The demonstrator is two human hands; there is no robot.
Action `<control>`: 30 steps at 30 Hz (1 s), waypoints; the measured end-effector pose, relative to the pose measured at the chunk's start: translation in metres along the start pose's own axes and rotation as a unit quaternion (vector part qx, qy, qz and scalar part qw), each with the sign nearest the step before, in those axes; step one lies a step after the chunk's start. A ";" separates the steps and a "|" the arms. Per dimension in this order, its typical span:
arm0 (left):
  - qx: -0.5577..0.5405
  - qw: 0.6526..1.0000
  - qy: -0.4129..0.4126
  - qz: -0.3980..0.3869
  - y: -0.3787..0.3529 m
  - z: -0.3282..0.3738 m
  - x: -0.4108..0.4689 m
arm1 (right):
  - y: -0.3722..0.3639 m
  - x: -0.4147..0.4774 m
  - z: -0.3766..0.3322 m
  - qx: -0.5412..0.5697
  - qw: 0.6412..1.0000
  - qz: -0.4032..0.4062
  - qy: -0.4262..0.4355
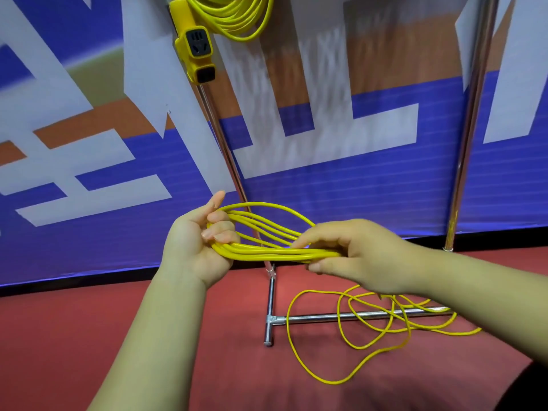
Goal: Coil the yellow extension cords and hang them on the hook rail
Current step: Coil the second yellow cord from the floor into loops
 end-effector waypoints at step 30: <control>-0.010 0.969 -0.163 -0.186 0.015 0.022 -0.008 | -0.017 0.002 0.089 -0.005 0.985 0.031 -0.170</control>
Point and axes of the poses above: each hand's wrist, its own x-axis towards the middle knuckle, its own y-axis out of the back of the hand, z = x × y, the point moved 3 cm from there along x, towards the middle knuckle, and after that the axes turned 15 degrees about x, right-handed, at the moved point
